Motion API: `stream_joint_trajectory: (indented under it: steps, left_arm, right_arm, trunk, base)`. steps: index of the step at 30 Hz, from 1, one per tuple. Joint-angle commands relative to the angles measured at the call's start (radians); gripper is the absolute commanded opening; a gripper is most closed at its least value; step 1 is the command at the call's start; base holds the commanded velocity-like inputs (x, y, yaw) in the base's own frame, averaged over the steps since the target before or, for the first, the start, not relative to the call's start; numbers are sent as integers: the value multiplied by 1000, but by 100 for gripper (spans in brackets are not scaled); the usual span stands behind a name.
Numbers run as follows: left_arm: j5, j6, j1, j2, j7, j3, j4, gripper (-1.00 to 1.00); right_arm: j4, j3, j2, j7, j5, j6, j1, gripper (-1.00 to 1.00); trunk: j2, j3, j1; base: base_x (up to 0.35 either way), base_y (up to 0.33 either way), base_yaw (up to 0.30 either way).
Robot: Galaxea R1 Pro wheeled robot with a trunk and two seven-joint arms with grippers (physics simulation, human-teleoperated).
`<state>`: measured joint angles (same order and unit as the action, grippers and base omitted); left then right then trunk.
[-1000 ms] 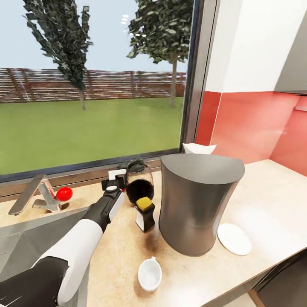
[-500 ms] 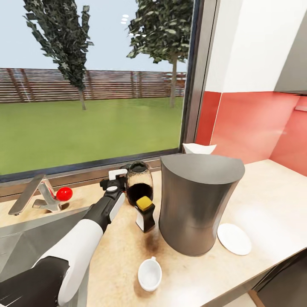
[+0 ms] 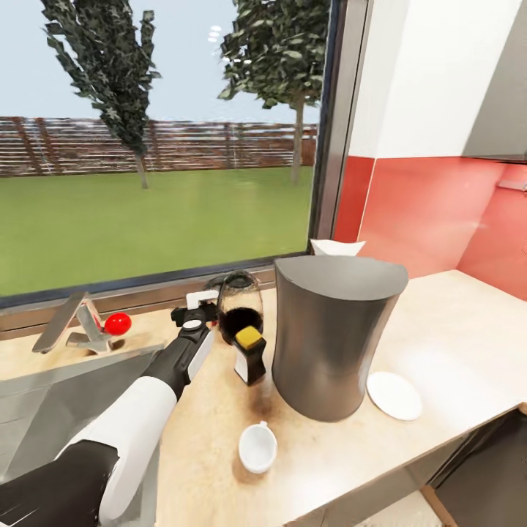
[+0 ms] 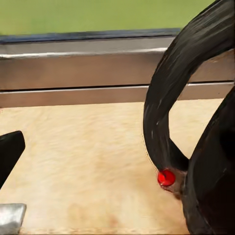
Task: Set up a coffee station on the kitchen countertop: keep the coffee maker on the countertop, move the bottle of coffee from the kitchen shelf to the counter next to the coffee maker, place a paper coffee filter on top of the coffee maker, put the saucer next to the coffee maker with the coffee cup on the saucer, and place the electric kettle next to the coffee maker.
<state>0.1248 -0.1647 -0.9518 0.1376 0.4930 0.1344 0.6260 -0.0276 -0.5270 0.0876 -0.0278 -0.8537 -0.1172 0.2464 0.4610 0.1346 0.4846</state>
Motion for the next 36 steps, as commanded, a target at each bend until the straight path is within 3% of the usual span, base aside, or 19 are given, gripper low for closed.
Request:
stream_joint_trajectory:
  steps: [1, 11, 23, 36]
  left_arm:
    - [10, -4, -1, -1, 9, 7, 1, 100]
    - [9, -4, -1, -1, 9, 7, 1, 100]
    - [7, -4, -1, -1, 9, 7, 1, 100]
    - [5, -3, 0, -14, 9, 9, 15, 100]
  right_arm:
    - [-2, -8, 0, -3, -10, -4, 1, 100]
    - [-2, -8, 0, -2, -10, -4, 1, 100]
    - [-2, -8, 0, -3, -10, -4, 1, 100]
    - [-2, -8, -3, -3, -9, -4, 1, 100]
  trunk:
    - [2, 2, 0]
    - [2, 2, 0]
    - [2, 2, 0]
    - [2, 2, 0]
  base:
    - [-318, 0, 0]
    - [-330, -29, 0]
    - [-312, -173, 0]
    - [-316, -55, 0]
